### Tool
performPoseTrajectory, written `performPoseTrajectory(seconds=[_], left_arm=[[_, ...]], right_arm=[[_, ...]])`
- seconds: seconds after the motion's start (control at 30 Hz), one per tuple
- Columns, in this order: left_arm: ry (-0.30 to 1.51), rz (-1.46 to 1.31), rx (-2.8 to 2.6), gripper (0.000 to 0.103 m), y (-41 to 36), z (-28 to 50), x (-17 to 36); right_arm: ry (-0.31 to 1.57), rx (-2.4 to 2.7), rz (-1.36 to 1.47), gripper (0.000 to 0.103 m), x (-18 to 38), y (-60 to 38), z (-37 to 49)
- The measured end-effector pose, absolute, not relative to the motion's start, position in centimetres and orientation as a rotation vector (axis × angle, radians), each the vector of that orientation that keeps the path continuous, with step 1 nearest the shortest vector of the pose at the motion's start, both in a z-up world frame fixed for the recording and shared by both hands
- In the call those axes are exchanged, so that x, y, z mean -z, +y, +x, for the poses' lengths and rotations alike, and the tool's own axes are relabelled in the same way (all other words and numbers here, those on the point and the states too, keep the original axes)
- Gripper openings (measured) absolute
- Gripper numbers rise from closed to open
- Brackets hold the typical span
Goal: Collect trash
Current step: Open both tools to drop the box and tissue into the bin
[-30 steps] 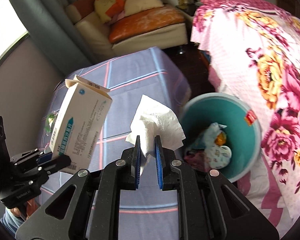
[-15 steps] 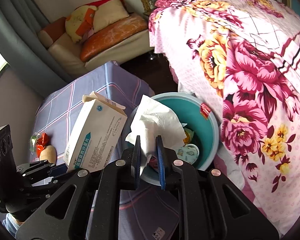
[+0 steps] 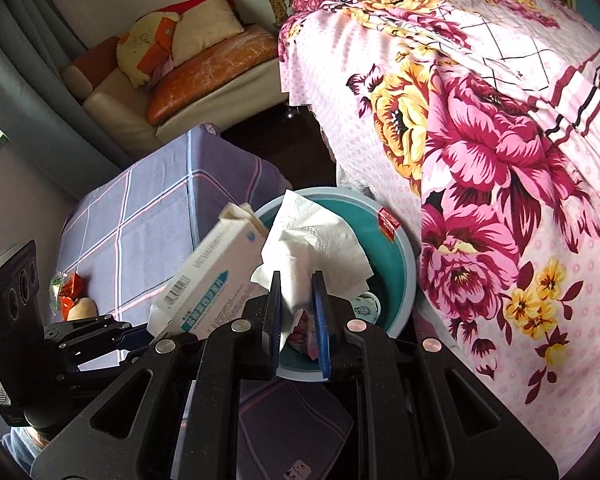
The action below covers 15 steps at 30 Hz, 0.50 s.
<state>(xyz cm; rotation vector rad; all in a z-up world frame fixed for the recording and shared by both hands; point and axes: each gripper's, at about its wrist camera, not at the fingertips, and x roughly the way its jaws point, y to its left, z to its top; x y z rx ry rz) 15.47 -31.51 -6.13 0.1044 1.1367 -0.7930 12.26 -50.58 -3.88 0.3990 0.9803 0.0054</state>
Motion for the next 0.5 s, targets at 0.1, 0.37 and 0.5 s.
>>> performPoseTrajectory(seconds=[0.1,0.37,0.5], left_arm=[[1.131,0.116,0.784,0.021,-31.9,15.9,6.4],[1.126,0.092,0.735,0.059,-30.9,16.6,6.7],[1.117,0.08,0.723,0.079,-30.1,16.4,6.2]], right_arm=[[0.985,0.0,0.397,0.015,4.0,-50.8,12.6],[0.999,0.006,0.395,0.015,4.5,-50.8,13.4],[1.005,0.008,0.396,0.015,4.7,-50.8,13.8]])
